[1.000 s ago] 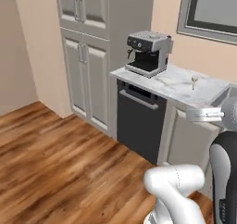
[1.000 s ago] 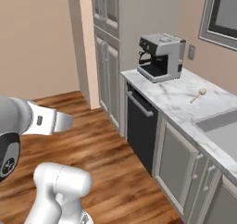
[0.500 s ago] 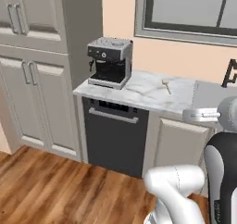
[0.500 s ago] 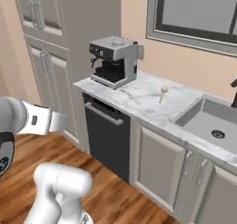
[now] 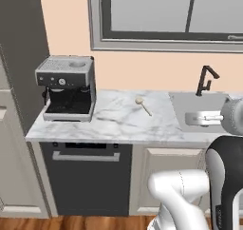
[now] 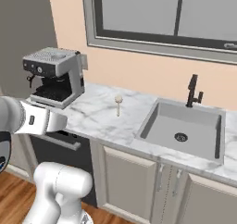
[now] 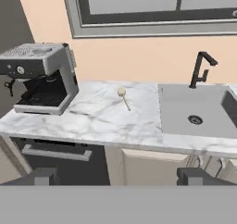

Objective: Grab the spray bottle from the cabinet, then place it next to the cutting board for sanitizing. Then grab the dish brush from the countertop next to the sink and place it next to the cutting board.

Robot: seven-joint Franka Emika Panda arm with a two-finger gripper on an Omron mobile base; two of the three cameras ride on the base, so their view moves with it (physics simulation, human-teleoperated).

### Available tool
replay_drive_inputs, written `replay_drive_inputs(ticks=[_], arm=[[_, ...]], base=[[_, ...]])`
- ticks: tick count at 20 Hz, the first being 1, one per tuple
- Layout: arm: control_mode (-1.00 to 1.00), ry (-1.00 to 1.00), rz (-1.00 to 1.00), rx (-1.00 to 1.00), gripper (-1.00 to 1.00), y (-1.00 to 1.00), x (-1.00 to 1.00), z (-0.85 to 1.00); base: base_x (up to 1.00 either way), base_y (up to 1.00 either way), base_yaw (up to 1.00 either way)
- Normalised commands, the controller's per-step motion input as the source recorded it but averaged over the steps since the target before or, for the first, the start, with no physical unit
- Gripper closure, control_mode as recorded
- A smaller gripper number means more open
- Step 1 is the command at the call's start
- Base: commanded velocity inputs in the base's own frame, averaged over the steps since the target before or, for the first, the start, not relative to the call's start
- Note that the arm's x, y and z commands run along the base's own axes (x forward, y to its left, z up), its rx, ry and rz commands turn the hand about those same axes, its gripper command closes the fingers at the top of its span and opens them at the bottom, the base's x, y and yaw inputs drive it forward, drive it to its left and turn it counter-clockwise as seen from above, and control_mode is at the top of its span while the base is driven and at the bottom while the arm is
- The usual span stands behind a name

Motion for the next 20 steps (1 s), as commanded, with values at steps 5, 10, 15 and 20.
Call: replay_drive_inputs(ticks=[5,10,15,20], arm=[[1.00,0.00,0.00,0.00,-1.00,0.00,0.00,0.00],[1.00,0.00,0.00,0.00,-1.00,0.00,0.00,0.00],[1.00,0.00,0.00,0.00,-1.00,0.00,0.00,0.00],[1.00,0.00,0.00,0.00,-1.00,0.00,0.00,0.00]], base=[[0.77,0.08,-0.44],[0.35,0.01,-0.35],[0.62,0.01,-0.11],[0.39,0.05,0.04]])
